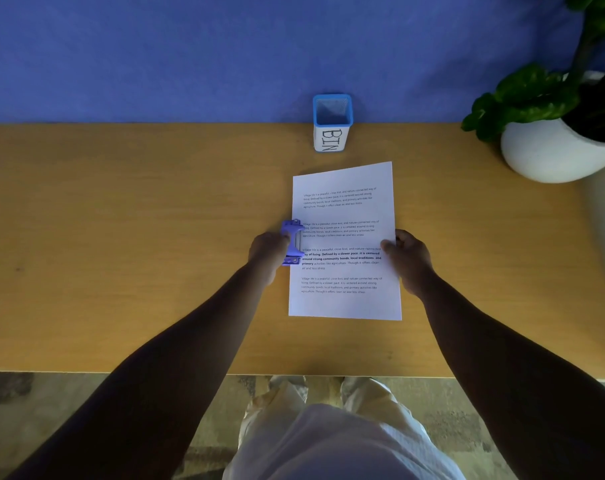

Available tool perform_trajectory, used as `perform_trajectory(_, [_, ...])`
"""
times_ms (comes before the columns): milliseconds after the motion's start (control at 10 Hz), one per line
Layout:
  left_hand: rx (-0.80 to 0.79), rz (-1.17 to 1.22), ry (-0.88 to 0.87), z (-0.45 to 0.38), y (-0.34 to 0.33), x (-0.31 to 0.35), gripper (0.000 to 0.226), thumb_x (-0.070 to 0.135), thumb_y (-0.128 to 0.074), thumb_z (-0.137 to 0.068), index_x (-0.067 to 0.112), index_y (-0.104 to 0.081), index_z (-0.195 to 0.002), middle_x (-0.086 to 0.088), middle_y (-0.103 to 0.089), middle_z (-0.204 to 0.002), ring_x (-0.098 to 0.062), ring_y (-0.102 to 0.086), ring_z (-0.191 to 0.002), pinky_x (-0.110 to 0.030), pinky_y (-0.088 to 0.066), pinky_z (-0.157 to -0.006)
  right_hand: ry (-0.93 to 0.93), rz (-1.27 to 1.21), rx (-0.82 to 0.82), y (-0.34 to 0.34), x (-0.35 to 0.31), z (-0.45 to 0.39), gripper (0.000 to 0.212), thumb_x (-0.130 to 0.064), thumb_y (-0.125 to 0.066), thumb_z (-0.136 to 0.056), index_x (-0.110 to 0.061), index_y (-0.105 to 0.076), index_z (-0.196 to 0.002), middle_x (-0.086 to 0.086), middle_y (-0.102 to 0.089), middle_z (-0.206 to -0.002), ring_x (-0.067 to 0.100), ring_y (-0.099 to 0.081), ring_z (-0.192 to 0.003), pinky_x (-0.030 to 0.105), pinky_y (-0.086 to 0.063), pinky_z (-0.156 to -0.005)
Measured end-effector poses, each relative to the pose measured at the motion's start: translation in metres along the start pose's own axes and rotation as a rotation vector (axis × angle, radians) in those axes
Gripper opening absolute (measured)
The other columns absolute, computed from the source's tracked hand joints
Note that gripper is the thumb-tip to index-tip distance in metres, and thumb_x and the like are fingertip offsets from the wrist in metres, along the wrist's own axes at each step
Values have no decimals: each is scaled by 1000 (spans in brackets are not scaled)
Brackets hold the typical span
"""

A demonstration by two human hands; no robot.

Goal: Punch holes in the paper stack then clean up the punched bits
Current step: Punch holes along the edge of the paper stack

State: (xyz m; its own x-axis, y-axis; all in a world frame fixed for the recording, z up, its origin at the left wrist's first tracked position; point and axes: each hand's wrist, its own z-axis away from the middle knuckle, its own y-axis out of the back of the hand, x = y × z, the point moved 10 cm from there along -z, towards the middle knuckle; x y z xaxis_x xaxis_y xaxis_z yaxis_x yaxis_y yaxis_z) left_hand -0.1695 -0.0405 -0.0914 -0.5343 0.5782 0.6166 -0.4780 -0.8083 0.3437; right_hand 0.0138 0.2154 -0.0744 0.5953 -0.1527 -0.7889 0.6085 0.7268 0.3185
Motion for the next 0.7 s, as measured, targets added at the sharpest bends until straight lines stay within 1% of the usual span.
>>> perform_trajectory(100, [26,-68,-4,2,1,-1,33,22,-56,-96,5,-64,-124,-2,-59,-93,-13,-55,-68,-21,-44,-53,-3,19,3,1,1,-3,20,-14,-57,-90,-31,-65,-98,-8,-71,-92,19,-66,-83,33,-54,-77])
perform_trajectory(200, [38,-163,-34,5,0,3,29,25,-50,-98,2,-65,-107,-22,-65,-107,-25,-59,-73,-31,-45,-57,-4,48,1,0,0,-6,19,-15,-57,-90,-31,-65,-97,-4,-71,-95,19,-65,-83,34,-54,-77])
perform_trajectory(300, [47,-163,-29,4,1,3,32,24,-52,-97,0,-65,-115,-22,-65,-122,-30,-60,-90,-29,-49,-64,3,80,-9,-1,-1,-9,18,-16,-57,-90,-31,-64,-96,-3,-70,-95,21,-65,-85,35,-55,-79])
perform_trajectory(400, [33,-126,-6,3,3,2,35,22,-57,-94,3,-65,-122,-15,-68,-122,-20,-55,-85,-23,-47,-61,13,126,-15,-1,-2,-11,17,-18,-57,-92,-31,-63,-101,-2,-70,-97,19,-63,-83,28,-51,-70])
perform_trajectory(500, [38,-129,-12,5,3,3,30,28,-57,-92,6,-68,-108,-7,-66,-85,-18,-51,-65,-25,-41,-59,26,198,-17,-2,-2,-15,26,-21,-57,-92,-23,-63,-117,-3,-68,-104,18,-63,-89,26,-50,-69])
perform_trajectory(600, [42,-96,-1,6,4,2,18,34,-57,-90,18,-65,-92,-3,-60,-79,-16,-48,-60,-25,-40,-61,9,187,69,4,0,-17,36,-24,-61,-90,-20,-59,-126,-5,-67,-111,18,-64,-94,29,-52,-75])
perform_trajectory(700, [46,-71,-12,4,5,2,14,34,-57,-91,24,-60,-81,-1,-60,-79,-19,-51,-66,-30,-43,-70,-27,211,233,20,1,-16,33,-23,-59,-89,-22,-62,-122,-2,-68,-114,20,-62,-92,34,-55,-79])
